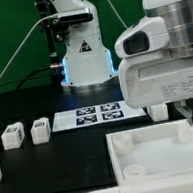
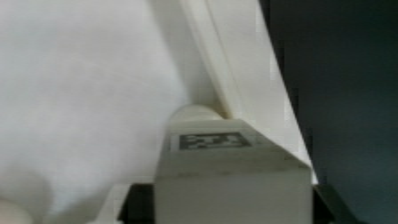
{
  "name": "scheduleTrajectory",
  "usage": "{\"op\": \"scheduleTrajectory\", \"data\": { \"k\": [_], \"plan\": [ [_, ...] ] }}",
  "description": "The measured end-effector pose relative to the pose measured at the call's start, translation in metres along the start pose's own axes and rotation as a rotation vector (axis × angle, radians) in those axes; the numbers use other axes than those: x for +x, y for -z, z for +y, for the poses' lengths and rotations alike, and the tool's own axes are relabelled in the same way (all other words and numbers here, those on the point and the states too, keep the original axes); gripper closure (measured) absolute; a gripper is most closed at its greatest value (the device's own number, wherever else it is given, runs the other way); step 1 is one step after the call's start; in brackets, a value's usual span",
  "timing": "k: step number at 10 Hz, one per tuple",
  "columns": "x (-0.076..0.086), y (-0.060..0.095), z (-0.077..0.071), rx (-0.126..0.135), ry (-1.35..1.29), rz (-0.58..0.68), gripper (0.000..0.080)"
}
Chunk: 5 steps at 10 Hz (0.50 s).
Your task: Assemble one leg
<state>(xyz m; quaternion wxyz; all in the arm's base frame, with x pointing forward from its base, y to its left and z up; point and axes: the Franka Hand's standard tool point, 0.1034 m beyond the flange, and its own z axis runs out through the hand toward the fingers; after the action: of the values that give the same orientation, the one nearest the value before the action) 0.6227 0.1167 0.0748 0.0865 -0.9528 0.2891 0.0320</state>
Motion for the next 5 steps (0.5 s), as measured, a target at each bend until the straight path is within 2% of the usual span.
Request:
{"op": "scheduleTrajectory", "data": {
  "k": [2, 5],
  "plan": [
    [0.0089, -0.0004, 0.0023, 0.097, -0.353, 0.004, 0.0505],
    [0.0077, -0.0017, 0.0013, 0.142, -0.727, 0.011, 0.0505]
  ]
}}
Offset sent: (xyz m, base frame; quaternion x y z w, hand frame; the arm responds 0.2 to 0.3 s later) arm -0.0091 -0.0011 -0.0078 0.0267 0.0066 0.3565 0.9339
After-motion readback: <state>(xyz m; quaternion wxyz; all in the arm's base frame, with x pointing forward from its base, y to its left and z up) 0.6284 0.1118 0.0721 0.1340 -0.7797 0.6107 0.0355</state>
